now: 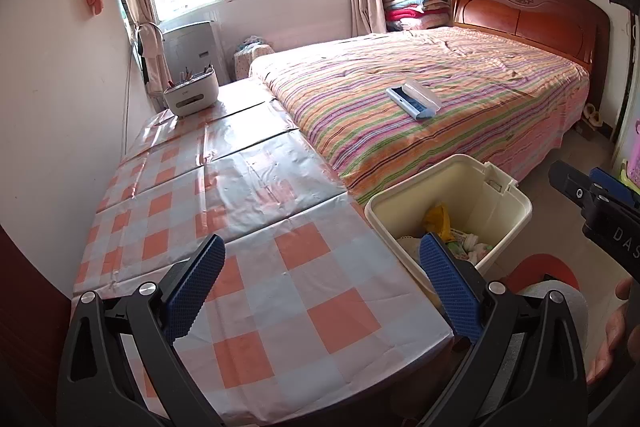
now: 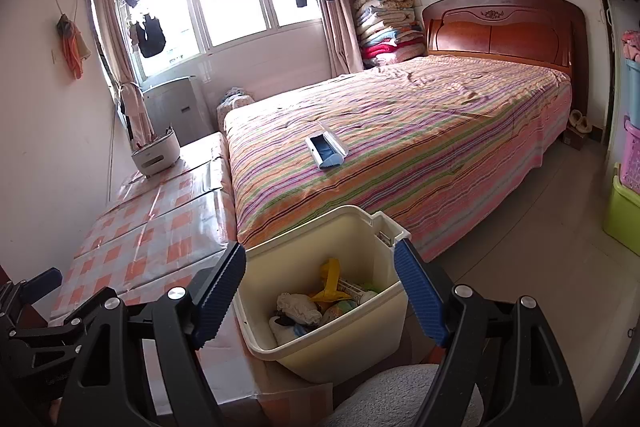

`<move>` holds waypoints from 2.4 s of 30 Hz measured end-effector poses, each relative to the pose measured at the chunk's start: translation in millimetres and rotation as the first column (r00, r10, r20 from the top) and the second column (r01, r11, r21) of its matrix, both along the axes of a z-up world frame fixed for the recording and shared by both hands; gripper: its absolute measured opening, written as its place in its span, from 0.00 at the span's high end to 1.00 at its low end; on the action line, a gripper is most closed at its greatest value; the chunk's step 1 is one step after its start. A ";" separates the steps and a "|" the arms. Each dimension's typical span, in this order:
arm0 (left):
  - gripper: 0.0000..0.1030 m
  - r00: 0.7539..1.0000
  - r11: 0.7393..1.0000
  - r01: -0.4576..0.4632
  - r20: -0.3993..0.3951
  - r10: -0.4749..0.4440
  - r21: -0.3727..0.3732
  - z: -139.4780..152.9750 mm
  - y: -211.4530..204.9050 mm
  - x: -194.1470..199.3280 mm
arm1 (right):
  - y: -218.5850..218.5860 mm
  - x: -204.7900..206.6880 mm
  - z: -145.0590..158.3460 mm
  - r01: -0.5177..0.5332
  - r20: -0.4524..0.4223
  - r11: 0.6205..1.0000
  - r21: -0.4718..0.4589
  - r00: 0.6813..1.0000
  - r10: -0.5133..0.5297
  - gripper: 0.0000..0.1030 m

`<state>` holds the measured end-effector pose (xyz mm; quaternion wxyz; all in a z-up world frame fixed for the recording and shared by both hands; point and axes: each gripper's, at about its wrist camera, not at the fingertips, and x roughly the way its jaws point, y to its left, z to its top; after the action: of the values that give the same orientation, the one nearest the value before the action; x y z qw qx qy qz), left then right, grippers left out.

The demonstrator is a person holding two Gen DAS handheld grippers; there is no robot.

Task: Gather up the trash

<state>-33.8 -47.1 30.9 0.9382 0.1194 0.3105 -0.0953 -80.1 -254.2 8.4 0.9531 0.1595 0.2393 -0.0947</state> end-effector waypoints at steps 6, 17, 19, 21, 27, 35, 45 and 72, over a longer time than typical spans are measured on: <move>0.06 1.000 1.000 -0.004 -0.002 0.004 0.002 -0.3 0.3 3.4 | 0.3 8.1 -1.8 -0.004 -0.018 1.000 -0.003 1.000 0.004 0.28; 0.06 1.000 1.000 -0.019 -0.022 0.020 0.011 -5.0 3.3 15.0 | 8.6 27.1 -6.6 -0.039 -0.050 0.999 0.001 0.998 0.039 0.28; 0.06 0.999 1.000 -0.026 -0.023 0.026 0.008 -4.9 5.5 16.8 | 9.5 30.3 -7.3 -0.045 -0.054 0.999 0.006 0.998 0.045 0.28; 0.06 0.999 0.999 -0.033 -0.021 0.033 0.007 -4.7 7.4 18.3 | 11.3 33.1 -8.2 -0.048 -0.057 0.999 0.008 0.997 0.048 0.28; 0.06 0.998 0.998 -0.054 -0.019 0.055 0.020 -6.1 10.3 22.5 | 14.8 39.2 -10.5 -0.063 -0.066 0.998 0.007 0.996 0.064 0.28; 0.06 0.997 0.999 -0.044 -0.061 0.046 0.024 -12.9 9.4 26.8 | 15.4 43.1 -13.2 -0.069 -0.079 0.998 0.010 0.994 0.069 0.28; 0.06 0.997 0.999 -0.042 -0.065 0.044 0.025 -14.8 9.9 25.9 | 15.4 44.6 -17.0 -0.074 -0.089 0.997 0.013 0.993 0.075 0.28; 0.06 0.993 0.999 0.003 -0.121 0.001 0.032 -29.6 -5.8 31.9 | 3.0 47.9 -40.9 -0.048 -0.125 0.998 0.051 0.991 0.054 0.27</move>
<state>-1.8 -52.9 1.2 0.9156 0.1287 0.3681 -0.0977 -32.1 -251.3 -32.5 0.9339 0.1699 0.3055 -0.0746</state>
